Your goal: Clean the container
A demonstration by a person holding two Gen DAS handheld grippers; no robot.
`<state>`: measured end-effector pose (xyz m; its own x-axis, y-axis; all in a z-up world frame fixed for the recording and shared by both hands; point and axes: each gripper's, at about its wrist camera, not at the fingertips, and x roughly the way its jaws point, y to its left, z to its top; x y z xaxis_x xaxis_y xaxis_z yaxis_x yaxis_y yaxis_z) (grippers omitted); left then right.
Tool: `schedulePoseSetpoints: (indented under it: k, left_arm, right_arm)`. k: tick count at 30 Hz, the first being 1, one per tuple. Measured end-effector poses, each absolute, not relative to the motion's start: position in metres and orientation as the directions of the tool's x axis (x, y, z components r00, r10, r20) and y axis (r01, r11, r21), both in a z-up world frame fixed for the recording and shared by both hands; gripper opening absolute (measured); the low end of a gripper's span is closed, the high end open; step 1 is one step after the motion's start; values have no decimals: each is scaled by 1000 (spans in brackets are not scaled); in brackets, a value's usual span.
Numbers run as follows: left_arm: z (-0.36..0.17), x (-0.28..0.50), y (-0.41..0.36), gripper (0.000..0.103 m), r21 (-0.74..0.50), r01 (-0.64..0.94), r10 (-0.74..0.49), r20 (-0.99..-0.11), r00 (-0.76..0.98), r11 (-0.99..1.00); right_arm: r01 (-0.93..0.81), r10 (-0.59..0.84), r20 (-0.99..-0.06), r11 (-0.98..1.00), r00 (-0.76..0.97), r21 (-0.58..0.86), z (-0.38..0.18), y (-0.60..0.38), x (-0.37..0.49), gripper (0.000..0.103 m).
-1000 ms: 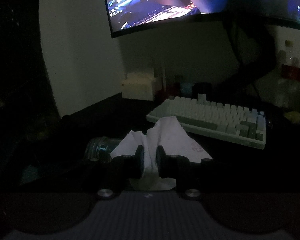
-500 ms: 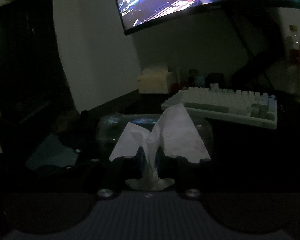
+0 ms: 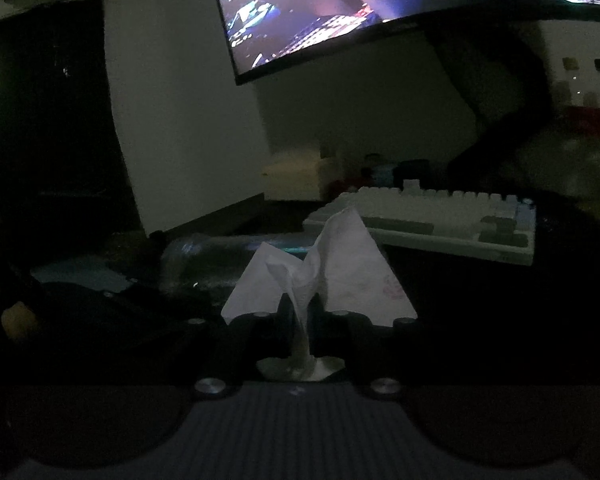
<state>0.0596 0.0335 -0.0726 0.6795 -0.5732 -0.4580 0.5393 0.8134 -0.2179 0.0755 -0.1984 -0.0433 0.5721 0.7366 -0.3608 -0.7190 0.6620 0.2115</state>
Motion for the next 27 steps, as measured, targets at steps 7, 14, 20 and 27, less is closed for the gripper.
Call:
schedulePoseSetpoints:
  k: [7,14,20,27]
  left_arm:
    - [-60,58,41,10,-387,584,-700,-363,615,714]
    - [-67,33,30,35,-217,595,-625,-411,664,774]
    - [-75,26,18,53,-68,593,-557,-443,703,802]
    - [-83,43,31,60,-141,545,-542,-460,703,826]
  right_arm:
    - [-709,736,-349,667,580,228,-39,-210,73,9]
    - [-733,747,-382,645,544,218,-37,-196,72,9]
    - [-760,750,-407,625,521,180,-21,-176,74,9]
    - [-800,752,-523,566,401,201,-6,-157,96,9]
